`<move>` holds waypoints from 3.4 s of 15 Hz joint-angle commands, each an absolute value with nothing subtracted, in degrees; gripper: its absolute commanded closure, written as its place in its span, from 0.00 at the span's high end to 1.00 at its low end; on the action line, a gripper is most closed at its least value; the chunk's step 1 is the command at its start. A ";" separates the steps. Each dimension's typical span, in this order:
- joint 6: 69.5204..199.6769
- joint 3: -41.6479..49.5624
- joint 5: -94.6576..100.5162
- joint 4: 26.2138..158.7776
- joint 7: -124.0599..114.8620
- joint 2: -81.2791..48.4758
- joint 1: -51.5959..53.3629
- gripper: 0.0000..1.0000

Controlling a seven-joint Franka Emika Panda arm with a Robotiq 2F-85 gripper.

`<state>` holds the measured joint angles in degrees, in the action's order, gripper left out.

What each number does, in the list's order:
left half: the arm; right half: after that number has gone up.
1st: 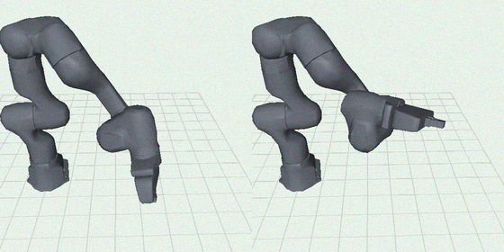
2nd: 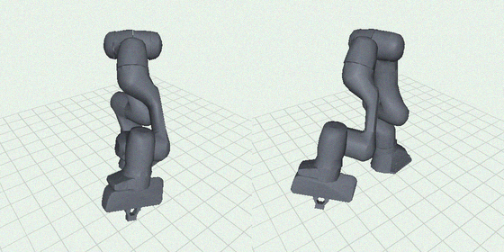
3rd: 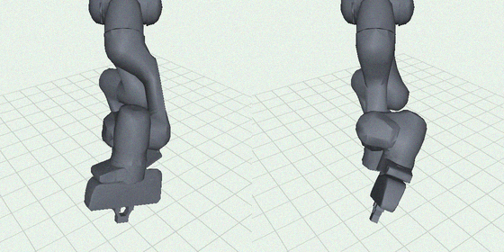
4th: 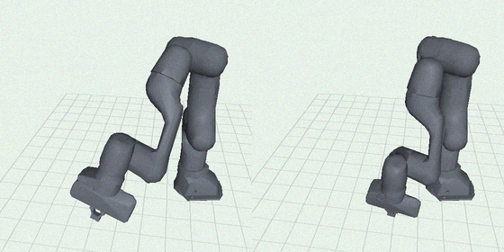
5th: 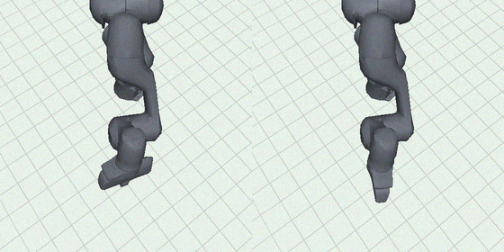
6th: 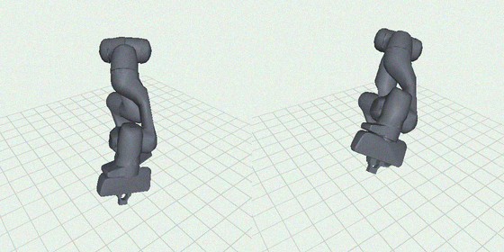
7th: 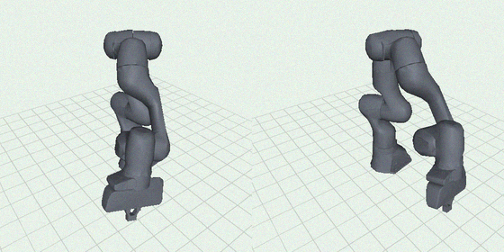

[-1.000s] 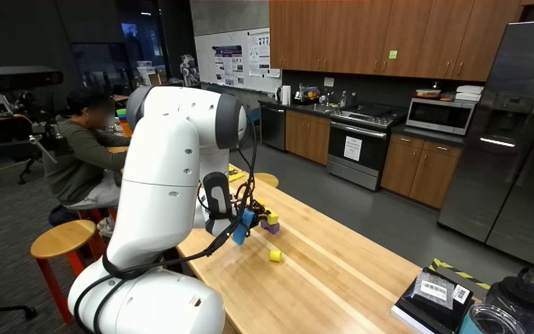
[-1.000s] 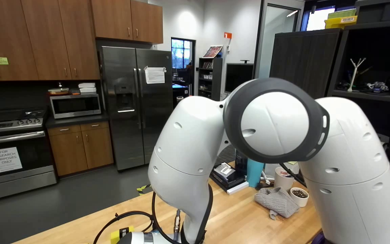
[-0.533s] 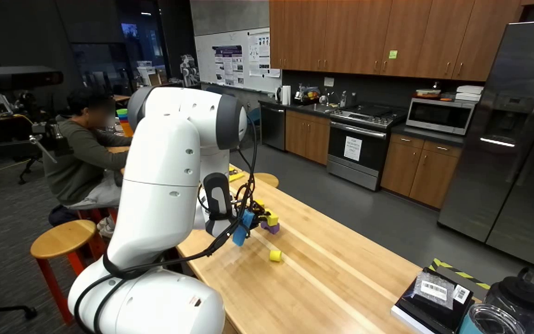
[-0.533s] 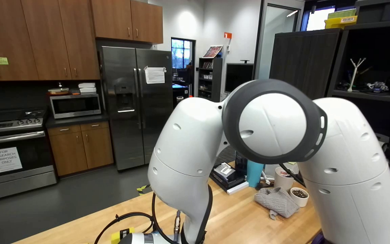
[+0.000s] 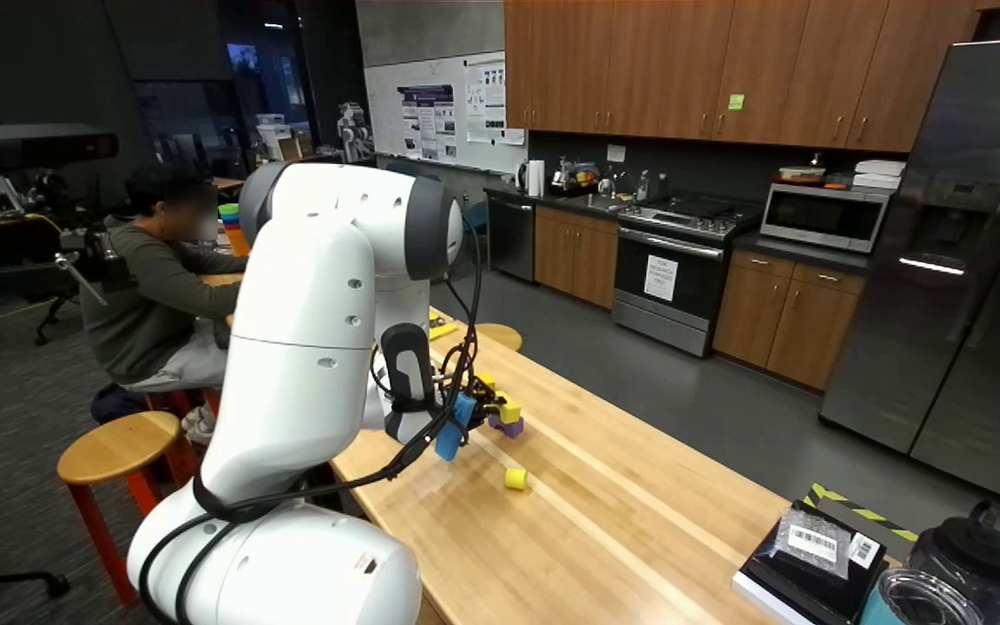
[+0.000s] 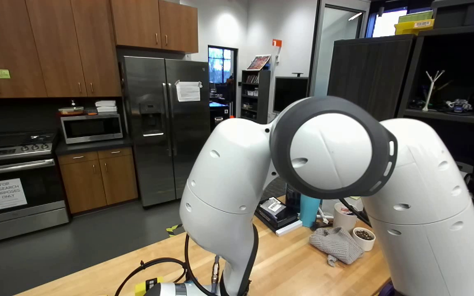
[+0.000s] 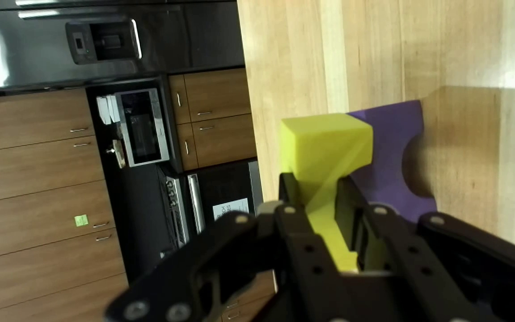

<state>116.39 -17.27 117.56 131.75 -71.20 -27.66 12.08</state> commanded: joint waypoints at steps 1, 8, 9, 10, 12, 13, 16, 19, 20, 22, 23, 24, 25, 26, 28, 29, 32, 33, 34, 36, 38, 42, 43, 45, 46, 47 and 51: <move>117.75 -17.02 118.74 131.59 -70.40 -27.48 11.42 0.06; 117.95 -16.95 118.69 131.55 -70.30 -27.51 11.41 0.06; 117.90 -16.94 118.71 131.53 -70.32 -27.52 11.42 0.06; 117.91 -16.93 118.75 131.52 -70.33 -27.54 11.42 0.06; 117.90 -16.91 118.77 131.51 -70.30 -27.56 11.43 0.06; 117.87 -16.90 118.76 131.51 -70.27 -27.57 11.44 0.06; 117.90 -16.89 118.84 131.53 -70.25 -27.56 11.45 0.06; 118.01 -16.90 118.73 131.50 -70.03 -27.57 11.42 0.49; 118.05 -16.91 118.69 131.50 -69.99 -27.56 11.42 0.50; 118.29 -16.92 118.53 131.49 -69.75 -27.54 11.37 0.60; 118.46 -16.91 118.47 131.47 -69.49 -27.53 11.33 0.67; 118.46 -16.91 118.30 131.47 -69.29 -27.54 11.34 0.75; 118.50 -16.90 118.25 131.46 -69.17 -27.53 11.32 0.81; 118.53 -16.90 118.27 131.47 -69.12 -27.52 11.30 0.89; 118.56 -16.90 118.21 131.48 -69.13 -27.49 11.26 0.99; 118.58 -16.91 118.25 131.50 -69.19 -27.46 11.24 1.00; 118.59 -16.99 118.40 131.74 -69.59 -27.11 11.23 1.00; 118.49 -17.02 118.44 131.87 -69.74 -26.94 11.26 1.00; 118.45 -17.05 118.36 132.04 -69.92 -26.71 11.24 1.00; 118.45 -17.10 118.04 132.82 -69.56 -25.74 11.21 1.00; 118.53 -17.19 118.10 134.02 -69.59 -24.60 11.20 1.00; 120.21 -17.64 117.93 137.10 -69.48 -22.20 11.07 1.00; 120.65 -17.70 117.92 137.79 -69.35 -21.68 11.06 1.00; 120.75 -17.93 117.49 139.60 -69.30 -20.13 11.25 1.00; 120.67 -18.03 117.64 140.64 -69.51 -19.27 11.31 1.00; 120.43 -18.05 117.39 141.42 -69.44 -18.59 11.31 1.00; 120.23 -17.86 117.17 143.62 -69.50 -16.47 11.26 1.00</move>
<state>119.37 -17.74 117.44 140.57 -70.09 -20.38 11.91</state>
